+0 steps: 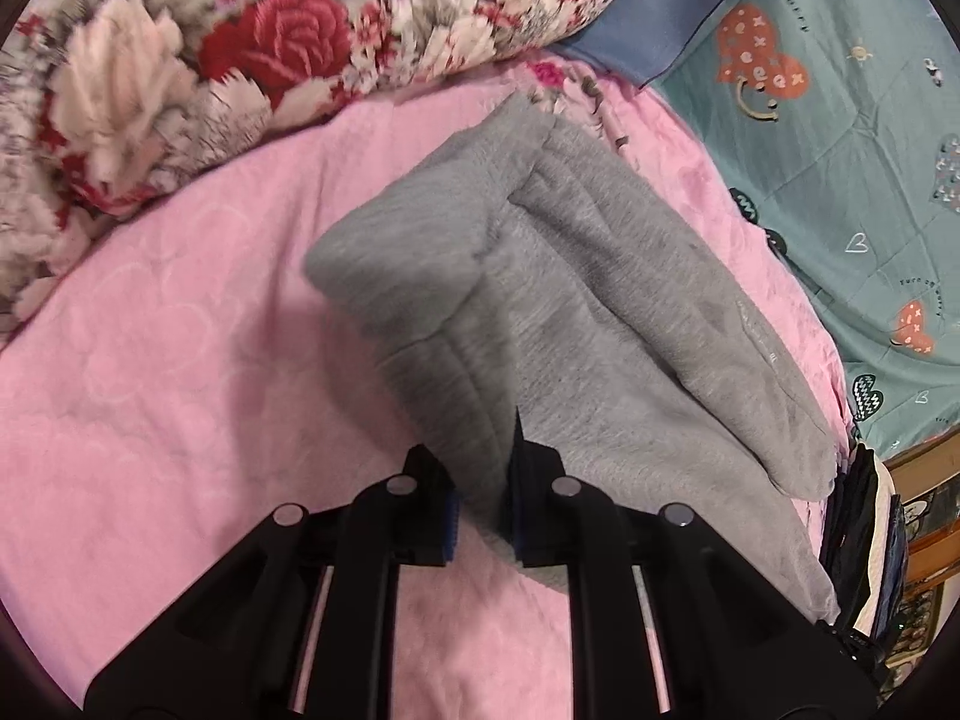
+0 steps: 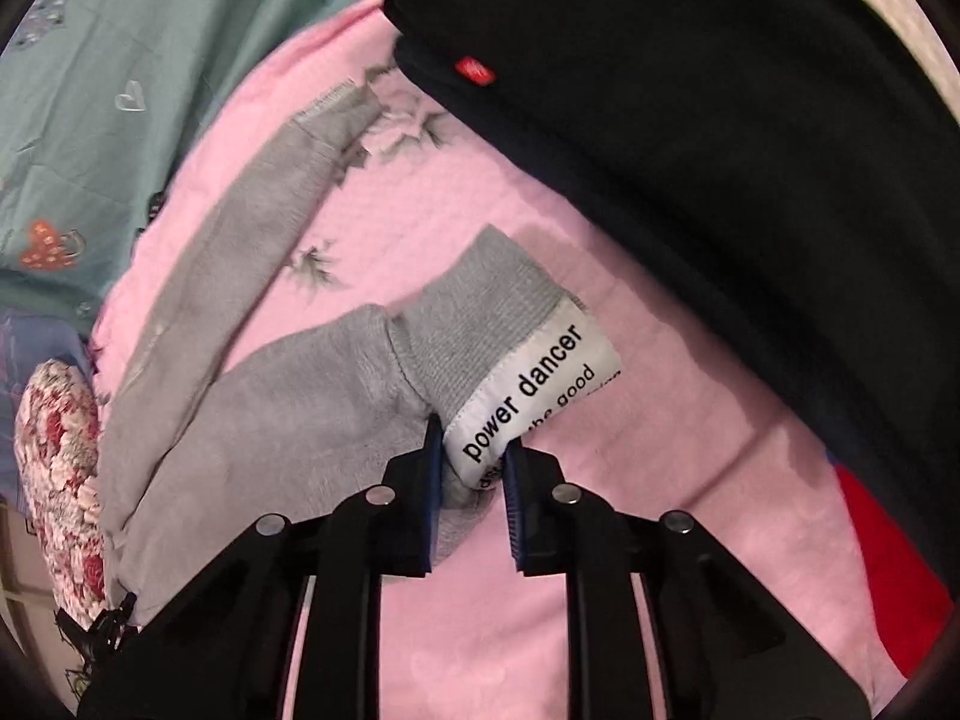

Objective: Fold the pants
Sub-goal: 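Grasp the waistband with the left tool while the right tool grasps the labelled cuff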

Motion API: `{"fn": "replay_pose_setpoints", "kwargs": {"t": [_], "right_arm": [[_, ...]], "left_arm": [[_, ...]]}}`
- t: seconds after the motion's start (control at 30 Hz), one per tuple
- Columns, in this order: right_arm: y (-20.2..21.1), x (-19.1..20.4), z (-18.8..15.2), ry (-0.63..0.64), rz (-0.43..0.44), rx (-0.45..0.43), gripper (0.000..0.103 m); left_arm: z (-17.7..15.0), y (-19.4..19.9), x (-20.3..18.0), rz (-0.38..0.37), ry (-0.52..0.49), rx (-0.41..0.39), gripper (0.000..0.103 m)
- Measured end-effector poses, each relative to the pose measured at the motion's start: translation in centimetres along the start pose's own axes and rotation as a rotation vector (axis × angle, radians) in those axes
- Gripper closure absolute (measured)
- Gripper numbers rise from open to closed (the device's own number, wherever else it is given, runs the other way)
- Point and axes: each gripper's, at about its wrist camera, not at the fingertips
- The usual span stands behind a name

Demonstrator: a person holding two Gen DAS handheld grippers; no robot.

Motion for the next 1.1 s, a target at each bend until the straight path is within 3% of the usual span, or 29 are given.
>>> {"fn": "replay_pose_setpoints", "kwargs": {"t": [0.17, 0.27, 0.4, 0.47, 0.5, 0.53, 0.63, 0.67, 0.73, 0.83, 0.93, 1.0, 1.1], "right_arm": [[5.5, 0.2, -3.3, 0.063, 0.042, -0.042, 0.085], [7.4, -0.6, -5.4, 0.087, 0.016, -0.074, 0.085], [6.8, -2.0, -7.7, 0.129, -0.064, -0.083, 0.084], [4.8, -2.1, -8.2, 0.170, -0.175, -0.067, 0.073], [4.1, -2.0, -8.2, 0.181, -0.229, -0.061, 0.060], [3.9, -1.9, -8.2, 0.191, -0.266, -0.066, 0.055], [6.2, -0.7, -7.6, 0.239, -0.304, -0.165, 0.049], [7.1, 0.0, -7.2, 0.255, -0.306, -0.201, 0.047], [8.3, 1.5, -5.7, 0.270, -0.251, -0.227, 0.032], [7.9, 5.0, -1.9, 0.313, -0.121, -0.201, 0.032], [4.7, 9.2, 2.7, 0.345, -0.019, -0.136, 0.032], [1.3, 11.9, 5.9, 0.346, -0.018, -0.092, 0.032], [-3.6, 14.6, 9.5, 0.322, -0.051, -0.049, 0.032]], "left_arm": [[-2.0, 4.3, 0.8, -0.011, 0.006, -0.029, 0.092], [-3.9, 5.8, 1.7, -0.025, 0.008, -0.003, 0.092], [-5.3, 4.8, 2.2, 0.034, -0.046, 0.073, 0.088], [-5.3, 4.9, 2.5, 0.065, -0.039, 0.099, 0.082], [-5.2, 5.6, 2.4, 0.065, -0.048, 0.076, 0.080], [-4.9, 6.8, 2.2, 0.082, -0.069, 0.040, 0.075], [-4.1, 10.3, 1.3, 0.159, -0.126, -0.078, 0.043], [-3.4, 11.1, 0.8, 0.160, -0.144, -0.110, 0.039], [-1.5, 11.3, -0.6, 0.114, -0.191, -0.123, 0.039], [2.1, 8.9, -3.1, 0.068, -0.245, -0.083, 0.039], [5.6, 3.3, -5.5, -0.017, -0.290, 0.039, 0.039], [7.0, -1.1, -6.6, -0.054, -0.302, 0.137, 0.039], [7.9, -5.7, -7.5, 0.006, -0.314, 0.205, 0.040]]}}
Point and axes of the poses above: each gripper's, at about its wrist camera, not at the fingertips, and y roughly against the way its jaws point, x to its left, z to its top, and after that the axes turned 11 degrees about -y, right-handed
